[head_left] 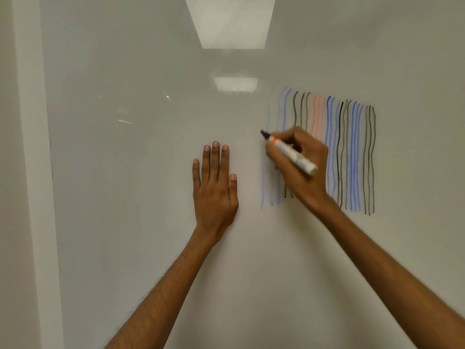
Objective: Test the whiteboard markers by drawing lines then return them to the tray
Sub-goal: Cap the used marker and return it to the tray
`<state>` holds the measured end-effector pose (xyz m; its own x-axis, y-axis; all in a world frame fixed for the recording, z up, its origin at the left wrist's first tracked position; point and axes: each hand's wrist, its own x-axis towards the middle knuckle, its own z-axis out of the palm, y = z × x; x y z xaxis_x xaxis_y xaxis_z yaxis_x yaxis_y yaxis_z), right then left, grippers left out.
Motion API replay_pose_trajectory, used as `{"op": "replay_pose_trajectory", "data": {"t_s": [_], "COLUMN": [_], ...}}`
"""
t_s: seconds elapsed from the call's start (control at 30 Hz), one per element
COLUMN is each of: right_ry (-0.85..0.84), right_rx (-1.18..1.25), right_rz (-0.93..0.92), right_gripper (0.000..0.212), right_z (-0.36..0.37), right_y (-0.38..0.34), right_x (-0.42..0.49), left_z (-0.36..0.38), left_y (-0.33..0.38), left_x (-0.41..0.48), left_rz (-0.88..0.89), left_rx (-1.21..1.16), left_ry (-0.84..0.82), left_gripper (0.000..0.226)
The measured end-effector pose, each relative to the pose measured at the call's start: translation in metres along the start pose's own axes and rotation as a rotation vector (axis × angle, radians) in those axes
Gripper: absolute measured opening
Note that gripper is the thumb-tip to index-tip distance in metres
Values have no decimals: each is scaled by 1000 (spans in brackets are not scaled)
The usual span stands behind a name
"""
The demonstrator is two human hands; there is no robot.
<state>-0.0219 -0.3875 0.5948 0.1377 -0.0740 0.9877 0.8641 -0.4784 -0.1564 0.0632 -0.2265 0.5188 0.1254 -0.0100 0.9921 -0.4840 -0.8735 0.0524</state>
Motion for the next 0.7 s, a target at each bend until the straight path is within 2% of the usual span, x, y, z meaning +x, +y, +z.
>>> {"op": "replay_pose_trajectory", "data": {"t_s": [0.13, 0.27, 0.47, 0.7], "right_ry": [102, 101, -17, -104], "right_rx": [21, 38, 55, -35], "right_rz": [-39, -2, -55, -61], "right_gripper": [16, 17, 13, 10], "right_z": [5, 17, 32, 28], "right_y": [-1, 7, 10, 14], "right_x": [70, 100, 81, 39], "left_z": [1, 1, 3, 1], "left_y": [0, 0, -2, -1], "left_x": [0, 0, 0, -1], "left_rz": [2, 0, 7, 10], "left_rx": [7, 1, 4, -6], "left_ry": [7, 7, 12, 18], "left_gripper": [56, 56, 57, 58]}}
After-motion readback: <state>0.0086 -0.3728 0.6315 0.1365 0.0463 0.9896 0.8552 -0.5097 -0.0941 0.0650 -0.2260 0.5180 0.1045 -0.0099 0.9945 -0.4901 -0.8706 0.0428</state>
